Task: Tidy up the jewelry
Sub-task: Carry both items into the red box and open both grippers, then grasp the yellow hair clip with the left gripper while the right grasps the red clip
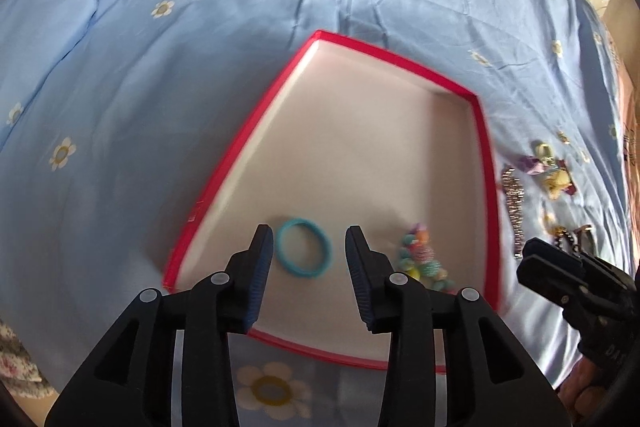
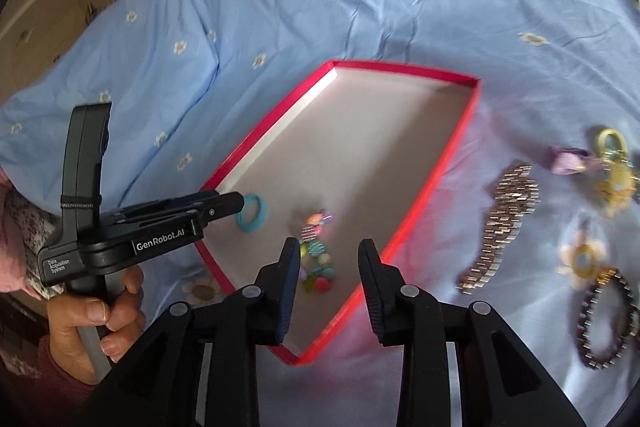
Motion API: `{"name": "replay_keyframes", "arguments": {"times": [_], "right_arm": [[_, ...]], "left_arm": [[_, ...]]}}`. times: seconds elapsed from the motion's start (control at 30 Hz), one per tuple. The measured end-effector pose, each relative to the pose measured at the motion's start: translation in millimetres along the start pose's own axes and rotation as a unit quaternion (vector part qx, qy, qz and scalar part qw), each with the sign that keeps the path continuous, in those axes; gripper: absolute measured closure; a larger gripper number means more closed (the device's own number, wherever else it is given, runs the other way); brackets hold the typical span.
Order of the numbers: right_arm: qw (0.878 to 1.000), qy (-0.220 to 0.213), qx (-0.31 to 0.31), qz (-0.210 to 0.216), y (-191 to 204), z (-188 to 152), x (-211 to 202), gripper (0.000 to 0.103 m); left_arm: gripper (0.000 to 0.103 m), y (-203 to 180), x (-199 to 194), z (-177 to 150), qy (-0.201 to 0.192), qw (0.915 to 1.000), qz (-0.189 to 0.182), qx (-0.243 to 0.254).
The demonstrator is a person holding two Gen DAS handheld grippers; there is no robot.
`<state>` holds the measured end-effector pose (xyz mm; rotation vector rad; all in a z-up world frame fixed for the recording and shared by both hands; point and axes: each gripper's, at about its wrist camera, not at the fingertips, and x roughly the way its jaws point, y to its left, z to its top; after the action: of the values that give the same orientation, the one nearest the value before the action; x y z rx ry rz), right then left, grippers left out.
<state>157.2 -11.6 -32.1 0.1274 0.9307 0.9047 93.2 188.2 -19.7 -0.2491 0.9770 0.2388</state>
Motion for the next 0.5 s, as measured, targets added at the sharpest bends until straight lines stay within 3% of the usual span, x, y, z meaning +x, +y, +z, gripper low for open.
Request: {"name": "replay_keyframes", "arguments": {"times": [0.5], "right_arm": [[0.994, -0.05, 0.073, -0.064, -77.5, -16.4, -70.1, 0.069]], "left_arm": [[0.066, -74.7, 0.0, 5.6, -0.002, 0.9977, -0.037, 0.057]]}}
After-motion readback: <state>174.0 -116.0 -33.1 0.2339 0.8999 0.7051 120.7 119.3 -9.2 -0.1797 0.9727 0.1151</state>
